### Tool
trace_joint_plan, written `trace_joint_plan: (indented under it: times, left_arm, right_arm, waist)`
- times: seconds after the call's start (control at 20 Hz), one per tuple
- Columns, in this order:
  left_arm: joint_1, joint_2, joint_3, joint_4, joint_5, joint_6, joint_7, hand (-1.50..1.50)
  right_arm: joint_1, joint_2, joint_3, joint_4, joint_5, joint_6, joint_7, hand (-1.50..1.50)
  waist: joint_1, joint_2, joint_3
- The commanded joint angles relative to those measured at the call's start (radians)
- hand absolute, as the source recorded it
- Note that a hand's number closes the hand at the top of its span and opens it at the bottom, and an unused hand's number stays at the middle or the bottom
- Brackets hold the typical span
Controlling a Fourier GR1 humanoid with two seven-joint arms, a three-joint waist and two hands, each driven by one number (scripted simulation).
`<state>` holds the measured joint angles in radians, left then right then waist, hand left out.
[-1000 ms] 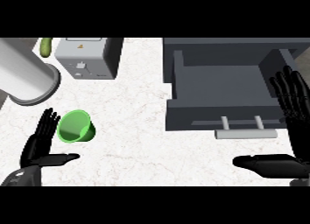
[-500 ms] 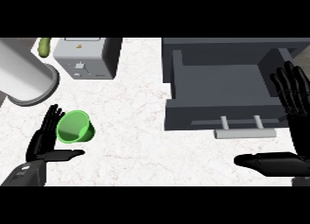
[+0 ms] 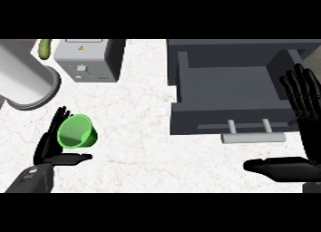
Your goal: Pick up the cup, place it into the drawer and close the drawer
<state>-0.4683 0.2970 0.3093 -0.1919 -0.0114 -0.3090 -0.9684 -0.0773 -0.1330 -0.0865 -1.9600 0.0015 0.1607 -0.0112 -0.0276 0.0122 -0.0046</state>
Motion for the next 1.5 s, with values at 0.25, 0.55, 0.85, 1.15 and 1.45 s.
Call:
trace_joint_plan:
  times: [0.25,0.55,0.85,1.15,1.45]
  left_arm:
    - [-0.003,-0.033,0.000,-0.024,0.022,-0.216,-0.105,-1.50]
    - [-0.026,-0.074,-0.022,-0.043,0.023,-0.277,-0.078,1.50]
    - [-0.042,-0.099,-0.005,-0.061,0.068,-0.349,-0.043,1.50]
    - [-0.041,-0.080,0.034,-0.118,0.108,-0.266,-0.106,1.50]
    - [0.010,-0.081,0.090,-0.150,0.158,-0.159,-0.163,1.50]
  right_arm:
    - [-0.017,-0.016,-0.016,0.054,-0.015,0.022,-0.011,-1.50]
    - [-0.006,0.022,0.020,0.031,0.001,-0.001,0.000,-1.50]
    - [-0.005,-0.008,-0.007,0.034,-0.008,0.017,0.000,-1.50]
    - [-0.044,-0.008,-0.021,0.069,0.000,0.004,-0.014,-1.50]
    - [-0.059,-0.014,-0.028,0.018,-0.019,-0.003,0.055,-1.50]
  waist:
    - [0.006,-0.001,0.000]
    - [-0.002,-0.001,-0.001]
    - [-0.004,-0.001,0.000]
    - [0.010,0.000,0.001]
    - [0.014,-0.006,0.002]
